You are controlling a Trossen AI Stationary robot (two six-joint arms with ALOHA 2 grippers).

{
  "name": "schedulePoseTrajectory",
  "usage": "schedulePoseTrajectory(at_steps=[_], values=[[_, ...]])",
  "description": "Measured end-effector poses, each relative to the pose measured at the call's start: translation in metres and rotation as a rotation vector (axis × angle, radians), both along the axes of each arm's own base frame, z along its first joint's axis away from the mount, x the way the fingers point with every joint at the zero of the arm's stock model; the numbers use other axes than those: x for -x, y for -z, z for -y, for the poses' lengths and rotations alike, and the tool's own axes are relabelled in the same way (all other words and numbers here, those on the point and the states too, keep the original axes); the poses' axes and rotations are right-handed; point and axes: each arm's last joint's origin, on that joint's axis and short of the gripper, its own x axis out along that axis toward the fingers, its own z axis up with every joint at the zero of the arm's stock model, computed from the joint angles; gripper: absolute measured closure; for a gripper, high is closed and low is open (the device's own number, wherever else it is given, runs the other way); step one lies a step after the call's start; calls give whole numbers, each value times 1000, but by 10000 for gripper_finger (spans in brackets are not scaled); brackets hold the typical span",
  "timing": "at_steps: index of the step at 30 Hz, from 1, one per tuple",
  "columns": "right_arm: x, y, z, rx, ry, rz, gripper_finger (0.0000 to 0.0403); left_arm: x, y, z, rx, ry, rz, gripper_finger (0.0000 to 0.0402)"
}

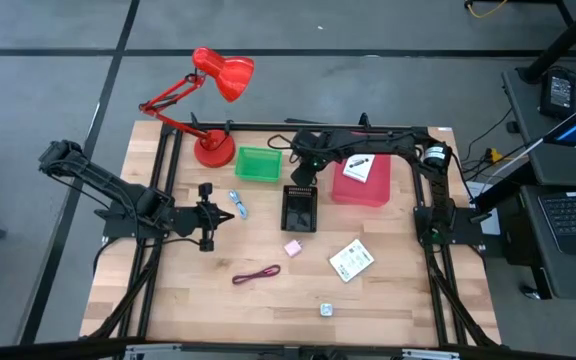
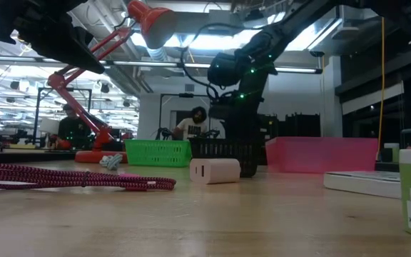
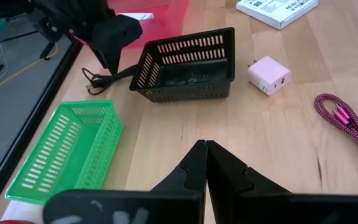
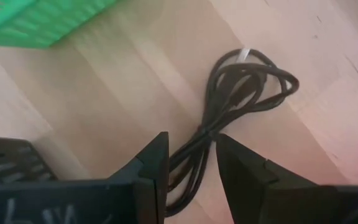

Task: Pick and place items into bin
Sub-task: Put the black charger cable into the green bin

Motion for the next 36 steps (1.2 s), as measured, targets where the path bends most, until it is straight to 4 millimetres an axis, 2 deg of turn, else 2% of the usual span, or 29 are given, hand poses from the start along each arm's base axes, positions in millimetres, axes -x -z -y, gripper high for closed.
schedulePoseTrajectory(at_steps=[17, 24, 32, 36], values=[[0, 1, 2, 18, 8, 6, 289, 0, 0, 0, 6, -4, 2, 398], [-4, 25, 4, -6, -4, -40, 289, 0, 0, 0, 7, -3, 2, 398], [-5, 26, 5, 2, -15, -31, 290, 0, 0, 0, 7, -3, 2, 398], [-4, 26, 5, 2, -23, -36, 312, 0, 0, 0, 7, -4, 2, 398]])
